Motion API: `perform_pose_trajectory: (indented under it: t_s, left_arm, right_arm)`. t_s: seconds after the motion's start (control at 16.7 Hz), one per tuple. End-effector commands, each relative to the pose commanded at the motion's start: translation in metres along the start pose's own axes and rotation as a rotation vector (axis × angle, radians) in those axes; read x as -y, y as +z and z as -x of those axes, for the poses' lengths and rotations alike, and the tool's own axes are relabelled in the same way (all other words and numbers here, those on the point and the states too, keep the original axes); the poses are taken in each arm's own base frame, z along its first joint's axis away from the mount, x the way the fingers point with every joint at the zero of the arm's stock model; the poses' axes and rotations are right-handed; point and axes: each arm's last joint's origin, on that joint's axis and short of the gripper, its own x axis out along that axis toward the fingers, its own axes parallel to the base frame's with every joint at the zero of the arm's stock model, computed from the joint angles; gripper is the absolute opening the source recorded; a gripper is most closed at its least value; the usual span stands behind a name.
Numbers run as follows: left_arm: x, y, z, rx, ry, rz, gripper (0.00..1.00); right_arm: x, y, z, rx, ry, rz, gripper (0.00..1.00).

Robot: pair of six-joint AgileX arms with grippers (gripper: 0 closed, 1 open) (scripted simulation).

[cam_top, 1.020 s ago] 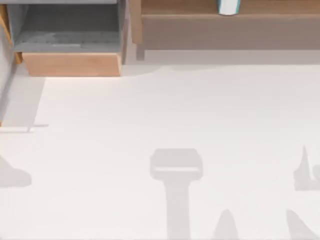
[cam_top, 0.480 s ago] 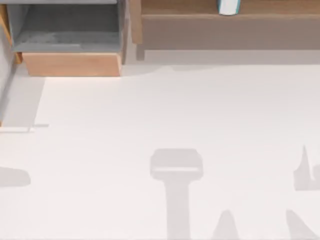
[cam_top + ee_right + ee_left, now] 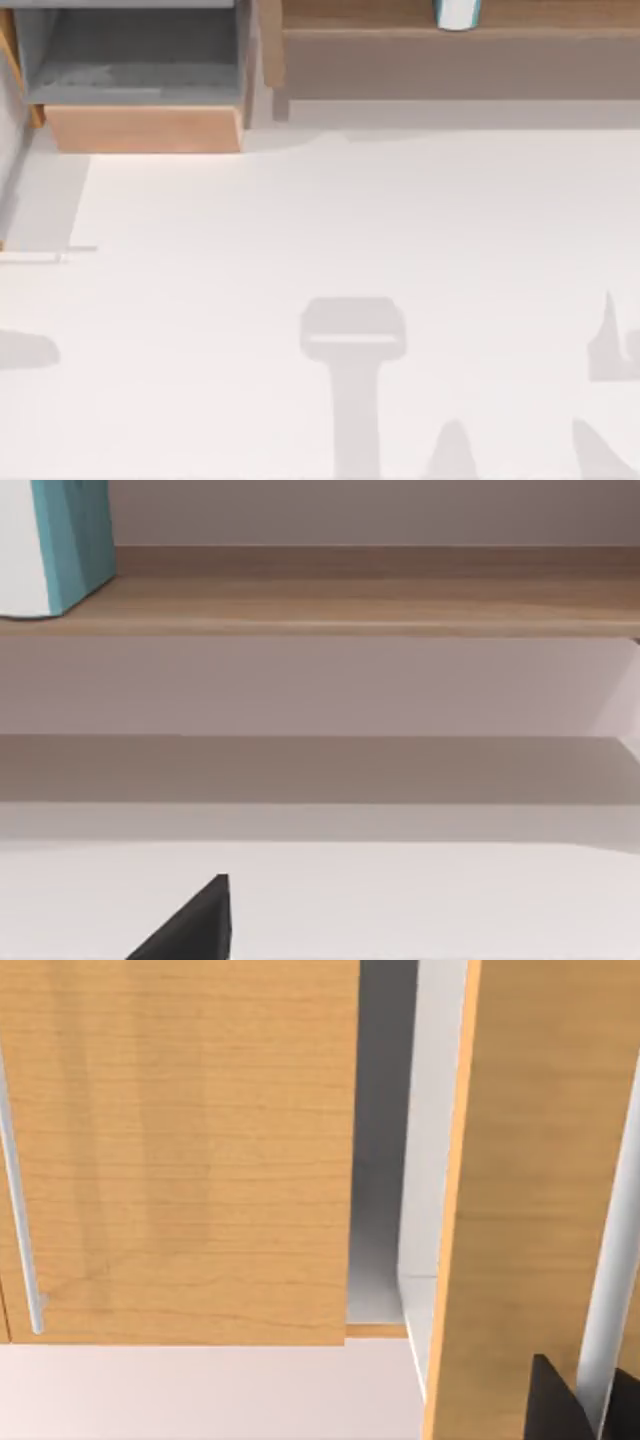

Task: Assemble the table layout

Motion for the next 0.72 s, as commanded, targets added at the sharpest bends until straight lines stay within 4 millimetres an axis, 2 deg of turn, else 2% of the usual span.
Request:
perform_pose_trajectory:
  t_s: [0.42, 0.72]
  left_arm:
    - [0.001, 0.0, -0.056, 0.001, -0.006, 0.005, 0.0]
    - [0.003, -0.001, -0.057, -0.005, -0.014, 0.011, 0.0]
  right_arm:
    - [0.0, 0.0, 0.0, 0.0, 0.0, 0.0, 1.0]
    - [0.0, 0.0, 0.0, 0.0, 0.0, 0.0, 1.0]
